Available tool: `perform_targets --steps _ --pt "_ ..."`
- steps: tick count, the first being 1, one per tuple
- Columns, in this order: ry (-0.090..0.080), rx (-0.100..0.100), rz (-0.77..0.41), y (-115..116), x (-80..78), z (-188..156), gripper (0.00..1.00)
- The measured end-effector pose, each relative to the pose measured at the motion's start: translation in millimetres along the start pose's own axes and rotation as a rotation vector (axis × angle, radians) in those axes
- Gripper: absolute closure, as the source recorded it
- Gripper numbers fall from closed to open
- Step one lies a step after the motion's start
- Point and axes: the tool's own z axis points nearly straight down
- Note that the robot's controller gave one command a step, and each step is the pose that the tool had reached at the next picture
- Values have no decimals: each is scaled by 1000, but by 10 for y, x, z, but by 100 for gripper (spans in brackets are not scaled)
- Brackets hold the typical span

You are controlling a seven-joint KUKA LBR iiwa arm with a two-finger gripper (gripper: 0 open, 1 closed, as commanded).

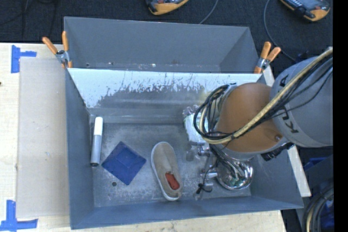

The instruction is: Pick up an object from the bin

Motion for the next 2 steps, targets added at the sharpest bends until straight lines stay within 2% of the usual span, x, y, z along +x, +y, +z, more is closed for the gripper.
perform_targets --steps 1,2 --pt "6 0 159 164 -1 239 0" --pt "5 0 159 161 -3 235 0"
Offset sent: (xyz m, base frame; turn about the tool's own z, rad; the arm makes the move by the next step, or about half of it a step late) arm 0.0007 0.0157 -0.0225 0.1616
